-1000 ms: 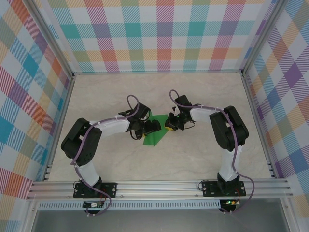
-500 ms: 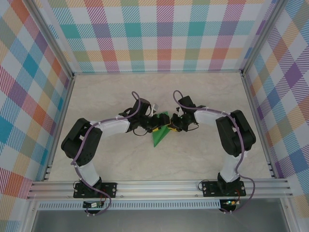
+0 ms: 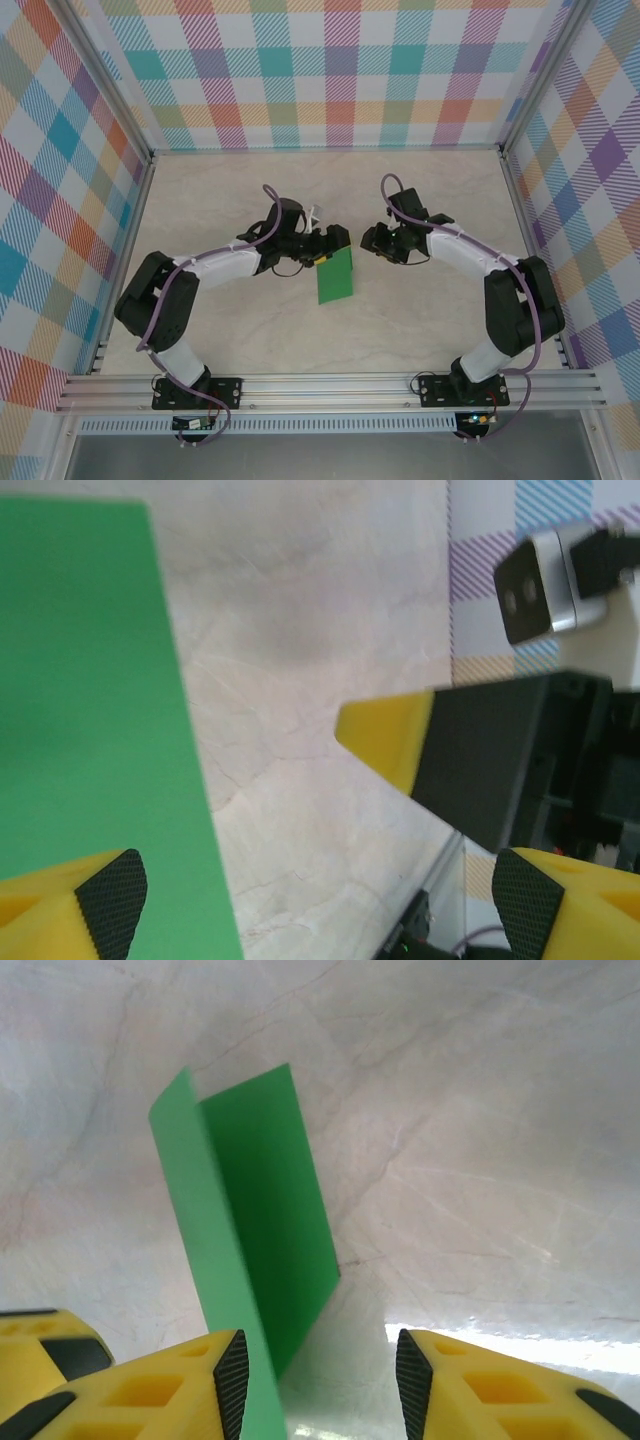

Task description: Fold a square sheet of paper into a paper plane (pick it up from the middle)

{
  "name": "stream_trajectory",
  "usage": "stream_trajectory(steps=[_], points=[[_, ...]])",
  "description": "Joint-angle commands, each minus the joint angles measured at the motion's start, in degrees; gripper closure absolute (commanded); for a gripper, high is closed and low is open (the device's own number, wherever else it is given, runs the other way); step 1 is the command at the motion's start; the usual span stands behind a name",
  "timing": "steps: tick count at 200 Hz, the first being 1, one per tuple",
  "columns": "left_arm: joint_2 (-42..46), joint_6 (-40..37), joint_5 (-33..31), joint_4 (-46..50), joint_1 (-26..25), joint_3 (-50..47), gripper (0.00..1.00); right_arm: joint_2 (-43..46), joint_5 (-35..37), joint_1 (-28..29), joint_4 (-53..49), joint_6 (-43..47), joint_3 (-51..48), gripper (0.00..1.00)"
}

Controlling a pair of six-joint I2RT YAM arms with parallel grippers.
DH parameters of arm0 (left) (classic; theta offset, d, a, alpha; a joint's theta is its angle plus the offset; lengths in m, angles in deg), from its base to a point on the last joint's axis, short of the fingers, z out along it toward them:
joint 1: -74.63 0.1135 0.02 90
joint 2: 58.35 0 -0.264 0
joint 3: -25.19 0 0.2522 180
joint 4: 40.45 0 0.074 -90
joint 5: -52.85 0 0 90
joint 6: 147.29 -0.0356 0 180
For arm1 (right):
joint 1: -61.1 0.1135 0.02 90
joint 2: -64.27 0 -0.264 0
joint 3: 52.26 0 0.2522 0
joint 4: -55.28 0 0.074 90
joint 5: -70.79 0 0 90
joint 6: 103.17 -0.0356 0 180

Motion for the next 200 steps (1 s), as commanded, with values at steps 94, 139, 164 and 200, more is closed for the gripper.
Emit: stream_trajectory(steps=[94,139,164,200], points=[[10.31,1.86,-19.40,14.86,11.84,-10.39,0.01,-7.38,7.66,14.89,-10.69,-1.13,15.99,0.54],[16.64,-1.69,-20.82,21.50,13.28,-12.25,0.00,-15.11,7.72,17.85,-14.23,-2.46,22.21,0.55],[18.03,-2.31,-20.11,21.73,13.40,-13.67,0.00,-16.41,8.45,18.16,-14.30,-3.56,21.46,0.55],[15.75,-2.25,-16.93,20.00,13.41,-14.24,0.00,-16.84,10.83,18.16,-14.32,-3.50,18.92,0.55]])
